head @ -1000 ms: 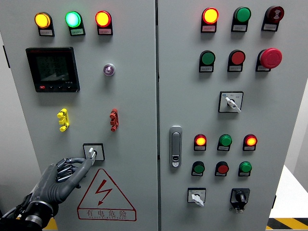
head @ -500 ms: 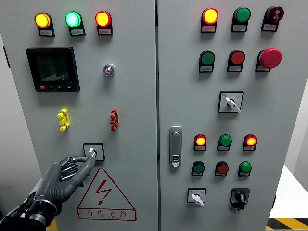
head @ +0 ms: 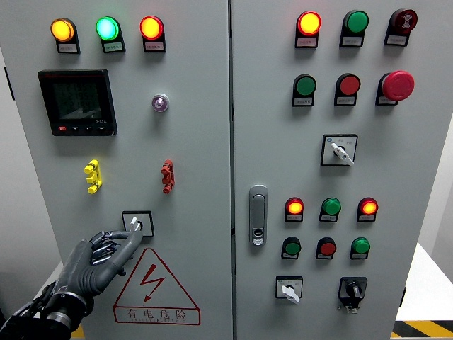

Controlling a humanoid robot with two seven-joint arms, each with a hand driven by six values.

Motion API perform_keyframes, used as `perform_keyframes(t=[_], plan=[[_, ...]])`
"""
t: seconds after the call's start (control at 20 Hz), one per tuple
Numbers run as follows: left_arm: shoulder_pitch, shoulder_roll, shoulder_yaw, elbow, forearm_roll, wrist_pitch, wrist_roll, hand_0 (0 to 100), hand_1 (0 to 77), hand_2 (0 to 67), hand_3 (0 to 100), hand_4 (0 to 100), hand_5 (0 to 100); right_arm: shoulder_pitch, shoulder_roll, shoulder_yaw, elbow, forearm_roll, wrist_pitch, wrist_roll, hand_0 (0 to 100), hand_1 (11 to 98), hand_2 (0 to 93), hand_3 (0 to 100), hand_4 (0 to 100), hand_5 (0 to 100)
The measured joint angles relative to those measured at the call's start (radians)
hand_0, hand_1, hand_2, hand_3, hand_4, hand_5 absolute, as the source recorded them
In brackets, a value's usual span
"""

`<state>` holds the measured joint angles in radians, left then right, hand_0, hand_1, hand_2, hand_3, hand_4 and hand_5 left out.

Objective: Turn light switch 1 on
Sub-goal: 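Close the left hand fingers around the white switch knob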

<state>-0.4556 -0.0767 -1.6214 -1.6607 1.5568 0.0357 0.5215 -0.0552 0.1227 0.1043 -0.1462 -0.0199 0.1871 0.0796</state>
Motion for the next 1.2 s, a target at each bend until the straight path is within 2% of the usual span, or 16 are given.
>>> perform_keyframes(t=[0.45, 1.2], plan=[[-0.021, -0.002, 0.001, 0.001, 0.000, 0.004, 0.048, 0, 48.9, 43.6, 74, 84, 67, 0.000, 0.0001, 0.001, -0.001, 0.000, 0.000, 0.000, 0, 19.5, 0.0, 20, 19, 11], [-0.040, -0.005, 0.010, 0.002, 0.001, 0.019, 0.077, 0, 48.1, 46.3, 75, 85, 67, 0.000, -0.0001, 0.000, -0.001, 0.000, 0.000, 0.000, 0, 19.5, 0.0, 20, 19, 11]])
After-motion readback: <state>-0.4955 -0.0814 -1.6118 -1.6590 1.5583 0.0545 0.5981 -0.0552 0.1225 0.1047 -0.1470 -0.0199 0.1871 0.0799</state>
